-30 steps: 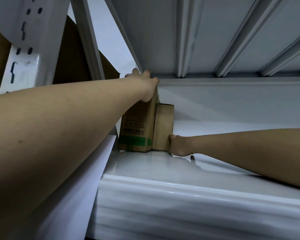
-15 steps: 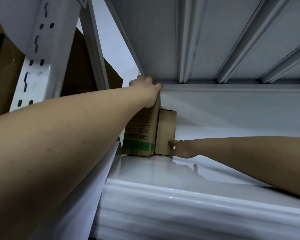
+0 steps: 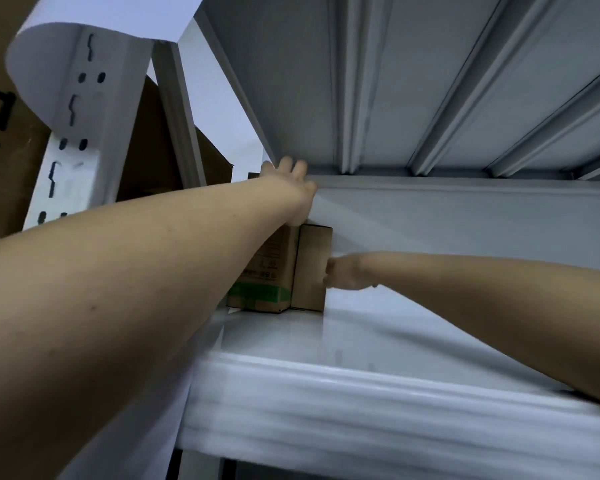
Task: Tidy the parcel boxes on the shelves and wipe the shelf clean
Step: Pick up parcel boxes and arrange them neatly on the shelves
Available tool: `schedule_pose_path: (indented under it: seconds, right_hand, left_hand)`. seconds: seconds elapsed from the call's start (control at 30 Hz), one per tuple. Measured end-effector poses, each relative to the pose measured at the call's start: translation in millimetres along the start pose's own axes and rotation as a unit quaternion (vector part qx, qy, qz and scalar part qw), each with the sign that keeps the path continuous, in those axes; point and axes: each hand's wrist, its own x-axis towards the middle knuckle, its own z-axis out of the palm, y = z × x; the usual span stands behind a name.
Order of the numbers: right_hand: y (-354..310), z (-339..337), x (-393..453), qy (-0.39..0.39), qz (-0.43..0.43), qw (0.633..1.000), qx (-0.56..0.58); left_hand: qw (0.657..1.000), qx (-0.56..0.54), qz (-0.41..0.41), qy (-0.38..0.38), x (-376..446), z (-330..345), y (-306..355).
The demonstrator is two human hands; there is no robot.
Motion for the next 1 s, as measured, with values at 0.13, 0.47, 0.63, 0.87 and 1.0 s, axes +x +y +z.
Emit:
schedule_pose_path:
  seconds: [0.13, 0.47, 0.63, 0.87, 1.0]
  right_hand:
    - [14.4, -23.5, -28.5, 0.058, 0.021, 0.995, -0.08]
    - [96.3, -34.6, -112.4, 0.094, 0.093, 0.986, -0.097]
    - [154.7, -42.9, -174.9, 0.111, 0.093, 0.988, -0.049]
    - [230.5, -44.3, -264.3, 0.16, 0.076, 0.984, 0.003]
    - [259.4, -42.4, -302.3, 0.158, 0.081, 0.984, 0.024]
  left_hand:
    - [0.998, 0.032, 0.051, 0.017, -8.0, -19.0, 12.9]
    - [0.98, -0.068, 0.128, -0.138, -34.9, -63.2, 75.3]
    - [0.975, -0.101, 0.138, -0.14, -61.0, -113.8, 127.9]
    - [0.973, -0.165, 0.141, -0.079, -116.2, -205.2, 216.1]
    - [0.967, -0.194, 0.149, -0.075, -138.4, -250.2, 257.5]
